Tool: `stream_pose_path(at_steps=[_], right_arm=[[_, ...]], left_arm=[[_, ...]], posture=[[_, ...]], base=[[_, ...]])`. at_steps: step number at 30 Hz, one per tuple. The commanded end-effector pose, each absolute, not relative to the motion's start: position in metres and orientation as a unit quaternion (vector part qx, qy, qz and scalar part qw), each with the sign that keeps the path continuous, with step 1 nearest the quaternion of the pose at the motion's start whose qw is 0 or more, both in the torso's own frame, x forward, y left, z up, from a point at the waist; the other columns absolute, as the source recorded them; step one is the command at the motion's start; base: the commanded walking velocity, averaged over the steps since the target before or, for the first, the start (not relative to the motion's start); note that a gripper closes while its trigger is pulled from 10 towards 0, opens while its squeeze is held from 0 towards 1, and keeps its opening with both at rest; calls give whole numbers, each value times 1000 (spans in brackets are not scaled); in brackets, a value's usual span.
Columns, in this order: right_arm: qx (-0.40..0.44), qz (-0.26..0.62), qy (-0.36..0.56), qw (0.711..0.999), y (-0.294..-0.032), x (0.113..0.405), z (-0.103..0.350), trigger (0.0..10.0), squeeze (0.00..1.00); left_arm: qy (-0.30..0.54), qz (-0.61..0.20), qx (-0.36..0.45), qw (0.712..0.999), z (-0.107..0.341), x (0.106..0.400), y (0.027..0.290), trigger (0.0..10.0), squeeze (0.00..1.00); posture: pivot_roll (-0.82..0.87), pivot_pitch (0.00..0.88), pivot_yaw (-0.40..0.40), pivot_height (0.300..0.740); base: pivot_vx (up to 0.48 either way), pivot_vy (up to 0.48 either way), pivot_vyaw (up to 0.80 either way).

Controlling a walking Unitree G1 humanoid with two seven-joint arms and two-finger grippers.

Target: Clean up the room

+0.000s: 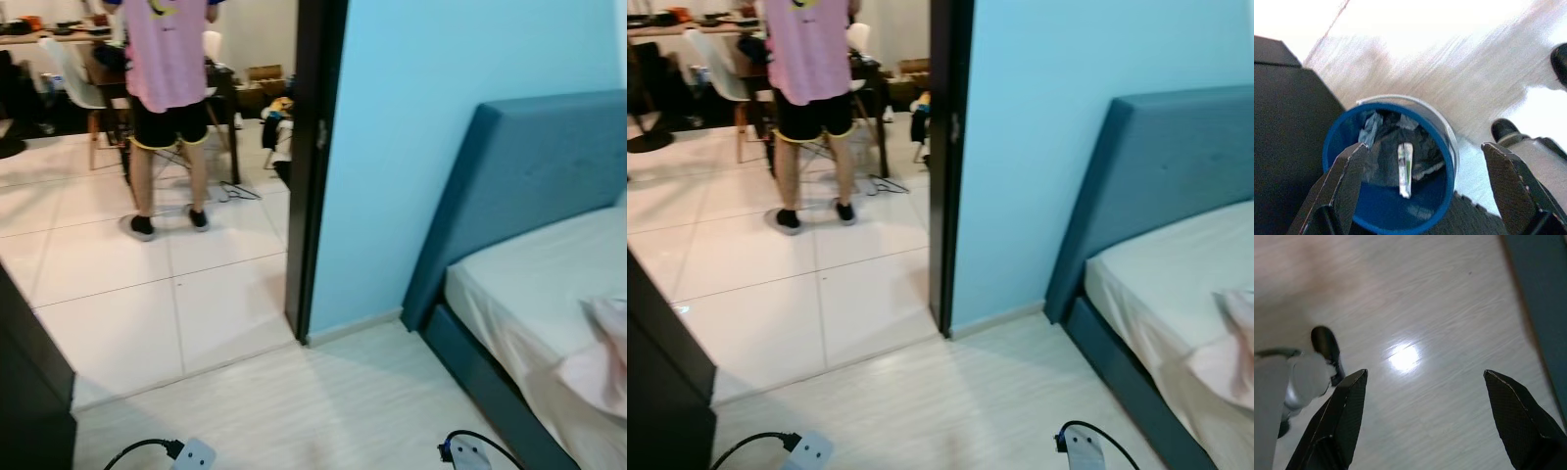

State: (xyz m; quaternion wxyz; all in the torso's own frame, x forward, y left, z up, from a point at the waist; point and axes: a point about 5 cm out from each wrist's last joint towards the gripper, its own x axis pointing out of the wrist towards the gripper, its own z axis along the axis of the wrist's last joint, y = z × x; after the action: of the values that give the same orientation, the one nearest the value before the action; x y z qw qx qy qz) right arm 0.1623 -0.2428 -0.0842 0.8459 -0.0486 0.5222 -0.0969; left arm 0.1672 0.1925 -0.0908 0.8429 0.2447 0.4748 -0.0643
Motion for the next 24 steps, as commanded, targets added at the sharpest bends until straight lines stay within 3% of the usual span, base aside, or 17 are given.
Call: stream_pose_path(at_steps=[1, 24], right_arm=[[-37, -98, 519, 848, -238, 164, -84, 10000, 0], [-40, -89, 520, 849, -237, 164, -85, 10000, 0]], left_arm=[[485, -64, 248, 836, -93, 161, 196, 10000, 0], [480, -61, 239, 842, -92, 165, 193, 10000, 0]], posture=[[60, 0, -50, 740], [58, 0, -60, 740]], base=[[0, 0, -613], [0, 0, -611]])
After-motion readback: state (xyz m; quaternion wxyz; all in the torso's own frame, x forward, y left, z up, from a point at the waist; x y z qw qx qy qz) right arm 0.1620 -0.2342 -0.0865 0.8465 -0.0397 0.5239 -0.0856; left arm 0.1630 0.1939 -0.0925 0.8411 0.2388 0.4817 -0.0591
